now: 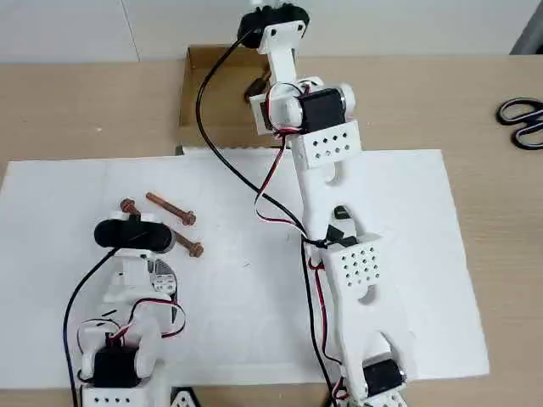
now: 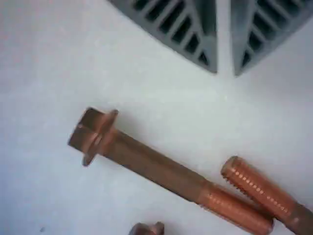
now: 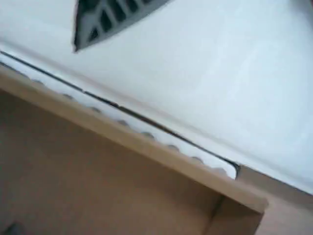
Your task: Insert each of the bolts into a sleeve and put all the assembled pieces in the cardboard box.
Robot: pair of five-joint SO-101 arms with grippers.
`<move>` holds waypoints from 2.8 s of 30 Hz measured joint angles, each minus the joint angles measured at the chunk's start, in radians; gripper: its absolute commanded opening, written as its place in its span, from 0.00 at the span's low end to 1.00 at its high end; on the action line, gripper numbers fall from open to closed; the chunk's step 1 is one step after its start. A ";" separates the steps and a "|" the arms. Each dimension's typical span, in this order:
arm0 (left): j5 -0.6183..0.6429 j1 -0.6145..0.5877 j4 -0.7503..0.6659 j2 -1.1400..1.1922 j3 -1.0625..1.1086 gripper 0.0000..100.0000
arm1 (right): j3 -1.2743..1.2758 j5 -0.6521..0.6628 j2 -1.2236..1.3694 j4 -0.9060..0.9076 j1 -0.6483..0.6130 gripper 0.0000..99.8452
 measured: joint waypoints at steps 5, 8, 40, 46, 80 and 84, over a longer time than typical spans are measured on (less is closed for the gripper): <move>0.000 0.000 0.000 0.000 0.000 0.01 | 0.008 0.000 -0.012 0.014 0.002 0.11; 0.000 0.000 0.000 0.000 0.000 0.01 | 0.097 0.000 -0.095 0.015 0.002 0.12; 0.000 0.000 0.000 0.000 0.000 0.01 | 1.743 0.353 -0.976 -0.043 0.014 0.12; 0.000 0.000 0.000 0.000 0.000 0.01 | 1.818 0.356 -0.976 -0.161 0.015 0.12; 0.000 0.000 0.000 0.000 0.003 0.01 | 1.998 0.402 -0.853 -0.491 0.026 0.11; 0.000 0.000 0.000 0.000 0.003 0.01 | 1.990 0.402 -0.839 -0.491 0.034 0.11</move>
